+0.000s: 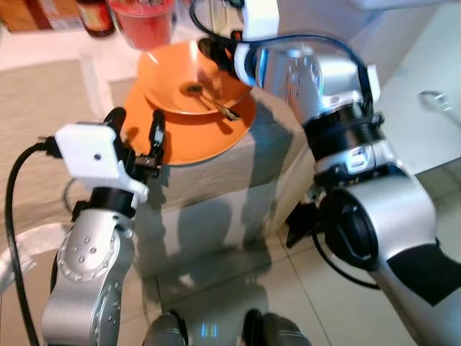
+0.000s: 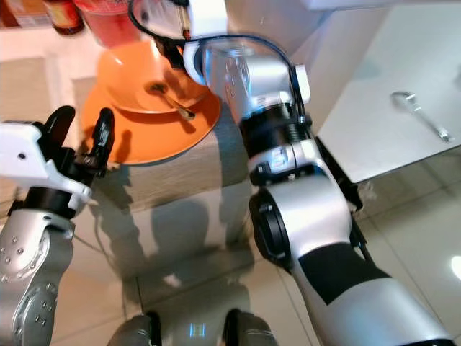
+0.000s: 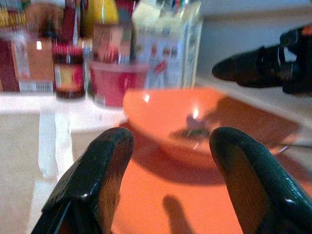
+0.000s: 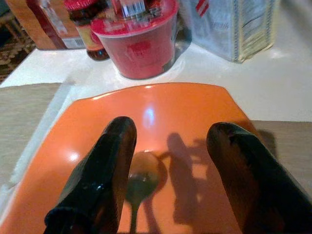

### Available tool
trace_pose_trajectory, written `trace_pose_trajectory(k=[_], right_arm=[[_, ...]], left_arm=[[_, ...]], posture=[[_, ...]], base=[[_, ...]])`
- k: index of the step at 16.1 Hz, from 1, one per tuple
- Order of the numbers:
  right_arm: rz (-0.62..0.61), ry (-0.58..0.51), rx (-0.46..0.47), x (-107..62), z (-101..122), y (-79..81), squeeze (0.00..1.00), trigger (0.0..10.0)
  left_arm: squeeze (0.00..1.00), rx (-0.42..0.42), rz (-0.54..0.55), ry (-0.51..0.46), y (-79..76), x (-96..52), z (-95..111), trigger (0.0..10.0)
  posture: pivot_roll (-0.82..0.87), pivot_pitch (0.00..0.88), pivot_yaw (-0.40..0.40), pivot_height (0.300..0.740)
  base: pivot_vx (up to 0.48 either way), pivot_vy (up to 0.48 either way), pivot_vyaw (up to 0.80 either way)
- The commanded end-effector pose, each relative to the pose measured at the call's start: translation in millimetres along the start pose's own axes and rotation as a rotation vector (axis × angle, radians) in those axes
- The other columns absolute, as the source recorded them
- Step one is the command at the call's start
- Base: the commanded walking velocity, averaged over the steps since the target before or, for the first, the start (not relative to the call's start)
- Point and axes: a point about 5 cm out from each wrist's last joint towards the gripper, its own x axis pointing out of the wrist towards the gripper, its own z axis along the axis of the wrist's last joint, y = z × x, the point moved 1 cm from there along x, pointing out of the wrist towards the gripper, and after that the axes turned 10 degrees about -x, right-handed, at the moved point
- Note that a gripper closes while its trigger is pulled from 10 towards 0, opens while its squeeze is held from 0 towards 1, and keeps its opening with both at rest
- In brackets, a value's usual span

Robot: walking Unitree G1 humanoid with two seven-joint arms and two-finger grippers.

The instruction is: Setting the table

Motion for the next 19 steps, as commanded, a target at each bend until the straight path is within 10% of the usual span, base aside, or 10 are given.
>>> trace_pose_trajectory(k=[1, 17, 18, 19], right_arm=[[0.023, 0.041, 0.004, 0.7, -2.0, 0.8, 0.00, 10.0], [0.267, 0.178, -0.007, 2.8, 11.8, 34.6, 0.00, 10.0], [0.255, 0.229, -0.006, 5.4, 0.6, 36.6, 0.00, 9.7], [0.244, 0.243, -0.012, 6.1, -2.8, 36.0, 0.00, 7.1]], left_arm=[[0.00, 0.014, -0.001, 0.013, -4.0, -4.4, -0.1, 10.0], [0.00, 0.016, 0.012, 0.009, -10.3, -5.2, 3.6, 10.0], [0.00, 0.019, 0.018, 0.009, -10.1, -6.2, 4.0, 10.0], [0.00, 0.020, 0.019, 0.009, -10.3, -6.4, 4.1, 10.0]], posture=[[-0.03, 0.293, -0.080, 0.740], [-0.03, 0.273, -0.111, 0.740], [-0.03, 0.276, -0.114, 0.740], [-0.03, 0.276, -0.114, 0.740]], base=[[0.000, 0.000, 0.00], [0.000, 0.000, 0.00], [0.000, 0.000, 0.00], [0.000, 0.000, 0.00]])
